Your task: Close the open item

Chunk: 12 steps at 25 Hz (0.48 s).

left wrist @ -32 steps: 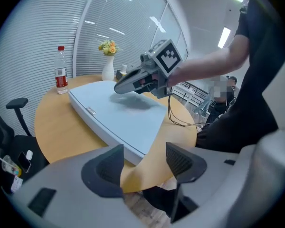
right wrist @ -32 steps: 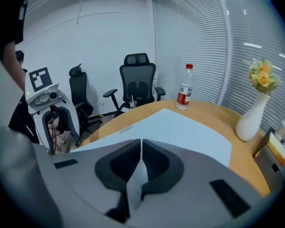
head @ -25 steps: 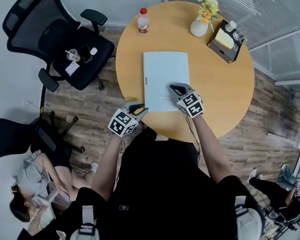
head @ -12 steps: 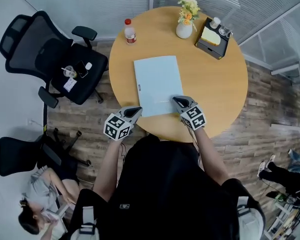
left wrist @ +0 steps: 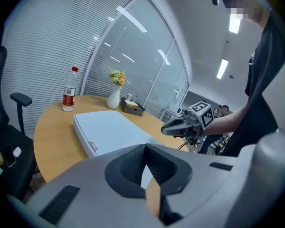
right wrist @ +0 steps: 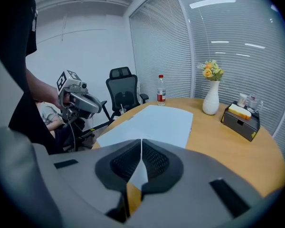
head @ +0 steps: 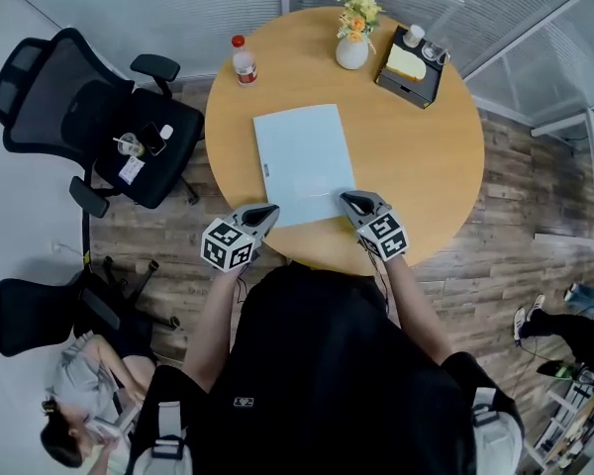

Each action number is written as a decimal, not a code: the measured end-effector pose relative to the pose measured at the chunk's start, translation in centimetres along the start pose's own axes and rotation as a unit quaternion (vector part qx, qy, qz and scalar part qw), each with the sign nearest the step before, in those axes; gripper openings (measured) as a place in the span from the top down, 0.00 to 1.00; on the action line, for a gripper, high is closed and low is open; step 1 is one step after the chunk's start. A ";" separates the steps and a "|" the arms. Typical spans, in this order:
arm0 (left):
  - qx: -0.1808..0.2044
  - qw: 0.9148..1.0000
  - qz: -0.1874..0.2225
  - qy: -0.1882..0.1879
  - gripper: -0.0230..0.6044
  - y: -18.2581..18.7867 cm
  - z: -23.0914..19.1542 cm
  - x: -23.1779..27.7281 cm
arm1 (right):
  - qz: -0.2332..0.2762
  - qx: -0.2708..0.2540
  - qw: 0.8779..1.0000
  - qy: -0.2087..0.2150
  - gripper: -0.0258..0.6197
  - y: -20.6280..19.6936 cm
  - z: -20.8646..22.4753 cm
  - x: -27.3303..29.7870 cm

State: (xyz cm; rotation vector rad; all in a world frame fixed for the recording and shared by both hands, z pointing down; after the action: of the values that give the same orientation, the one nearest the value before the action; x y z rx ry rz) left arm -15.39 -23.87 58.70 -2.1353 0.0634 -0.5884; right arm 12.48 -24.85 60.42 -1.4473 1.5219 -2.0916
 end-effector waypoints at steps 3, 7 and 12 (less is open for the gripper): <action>-0.002 1.000 -0.001 0.001 0.95 0.1 0.0 -0.1 | 0.001 0.003 1.000 -0.002 0.95 -0.3 -0.1 -0.4; 0.000 1.000 0.003 -0.002 0.95 0.8 -0.2 0.0 | -0.001 -0.002 1.000 0.002 0.95 -0.2 0.0 -0.6; 0.004 1.000 0.007 -0.002 0.96 1.3 -0.1 0.2 | -0.014 -0.016 1.000 0.009 0.95 -0.3 0.0 -1.0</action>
State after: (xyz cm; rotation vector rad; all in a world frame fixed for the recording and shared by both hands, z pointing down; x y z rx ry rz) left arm -15.01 -24.75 57.81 -2.1275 0.0743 -0.5750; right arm 13.15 -24.06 60.07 -1.4723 1.5591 -2.1105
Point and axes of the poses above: the fingertips, and each gripper's own axes: x forward along the fingers, z to its right, y out of its top, the point moved 9 cm from there along -x, backward along the fingers, and after that the axes turned 10 degrees about -y, right-handed, at the moved point
